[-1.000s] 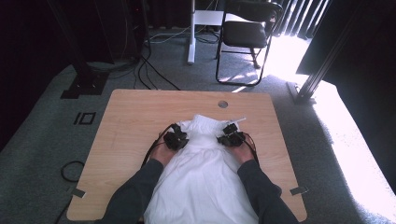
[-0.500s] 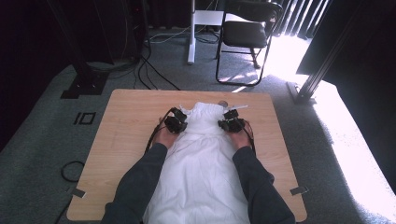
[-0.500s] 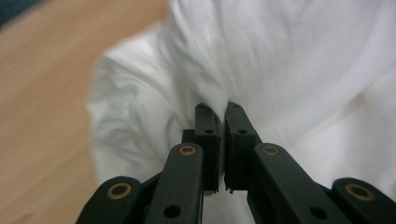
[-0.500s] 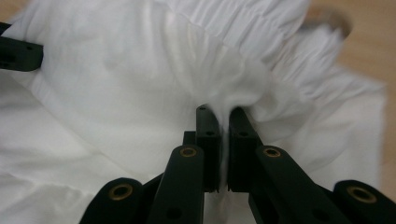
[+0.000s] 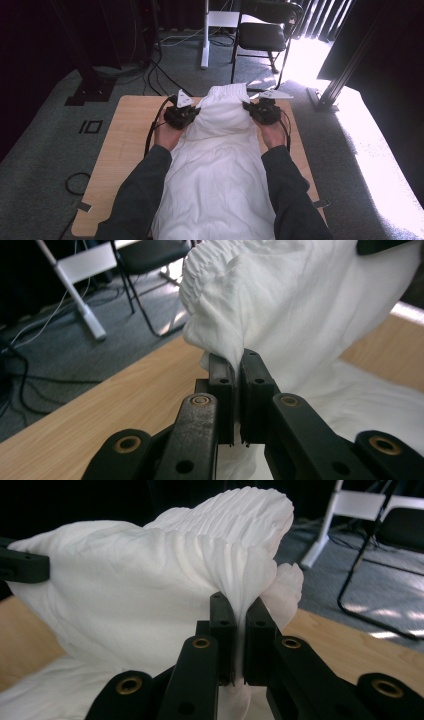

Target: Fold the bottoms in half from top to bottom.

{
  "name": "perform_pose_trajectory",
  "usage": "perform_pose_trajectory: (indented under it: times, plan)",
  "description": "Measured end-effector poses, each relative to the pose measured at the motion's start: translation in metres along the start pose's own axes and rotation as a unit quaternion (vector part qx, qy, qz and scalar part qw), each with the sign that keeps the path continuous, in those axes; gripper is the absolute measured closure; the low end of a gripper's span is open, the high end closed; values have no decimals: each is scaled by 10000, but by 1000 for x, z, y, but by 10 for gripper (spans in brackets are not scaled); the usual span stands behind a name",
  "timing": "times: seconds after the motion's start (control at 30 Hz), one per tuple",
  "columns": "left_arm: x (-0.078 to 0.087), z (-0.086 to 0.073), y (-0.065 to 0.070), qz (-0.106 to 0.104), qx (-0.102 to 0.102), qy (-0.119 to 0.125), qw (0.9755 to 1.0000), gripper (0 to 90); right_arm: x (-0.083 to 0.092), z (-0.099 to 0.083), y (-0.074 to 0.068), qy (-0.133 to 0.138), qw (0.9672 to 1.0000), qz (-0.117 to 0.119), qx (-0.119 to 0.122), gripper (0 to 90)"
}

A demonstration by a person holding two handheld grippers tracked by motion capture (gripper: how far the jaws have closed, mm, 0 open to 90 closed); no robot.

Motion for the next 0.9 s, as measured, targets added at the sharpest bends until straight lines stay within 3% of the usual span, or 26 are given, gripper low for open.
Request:
perform_pose_trajectory:
  times: [0.13, 0.27, 0.33, 0.37, 0.43, 0.5, 0.53, 0.6, 0.67, 0.7, 0.73, 0.77, 0.8, 0.83, 0.87, 0.9]
  plan:
    - [28, -11, 12, -206, -179, 19, 9996, 875, 27, 2, -16, 185, 9993, 129, 284, 860]
    - [49, -41, 21, -434, -239, -55, 9988, 871, 50, -12, -38, 217, 9978, 362, 513, 857]
    - [54, -61, 26, -506, -324, -174, 9980, 869, 56, -24, -51, 138, 9970, 491, 577, 857]
    - [57, -71, 27, -510, -363, -225, 9978, 867, 60, -38, -64, 55, 9961, 619, 628, 856]
    - [57, -96, 30, -589, -304, -463, 9967, 866, 61, -47, -71, -17, 9955, 680, 664, 855]
    - [55, -115, 33, -536, -313, -687, 9957, 863, 58, -75, -93, -315, 9931, 868, 720, 854]
    - [53, -126, 34, -620, -292, -850, 9940, 863, 58, -75, -93, -315, 9931, 868, 720, 854]
    - [47, -148, 39, -636, -357, -1167, 9905, 861, 56, -95, -106, -565, 9908, 904, 839, 853]
    - [40, -166, 42, -650, -356, -1448, 9867, 857, 53, -114, -116, -772, 9883, 1038, 805, 851]
    - [33, -181, 44, -678, -294, -1651, 9835, 855, 50, -132, -123, -1032, 9847, 1194, 745, 849]
    - [33, -181, 44, -678, -294, -1651, 9835, 855, 50, -132, -123, -1032, 9847, 1194, 745, 849]
    - [30, -188, 45, -678, -269, -1769, 9815, 854, 46, -149, -129, -1311, 9797, 1319, 749, 847]
    - [27, -194, 46, -664, -323, -1888, 9792, 854, 46, -149, -129, -1311, 9797, 1319, 749, 847]
    - [21, -201, 47, -549, -425, -2018, 9770, 853, 44, -156, -130, -1433, 9775, 1367, 733, 845]
    - [19, -205, 47, -515, -441, -2060, 9762, 854, 40, -163, -132, -1566, 9750, 1388, 752, 842]
    - [18, -206, 47, -527, -453, -2000, 9773, 855, 38, -166, -133, -1620, 9738, 1418, 733, 842]
Point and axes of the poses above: each handheld gripper's, and its own axes: x roughly backward along the jaws, z roughly out of its top, y roughly to its right, the point moved 2 cm from there along -x, roughly forward along the jaws, and after that the axes turned 15 degrees about x, right-handed, at the moved point
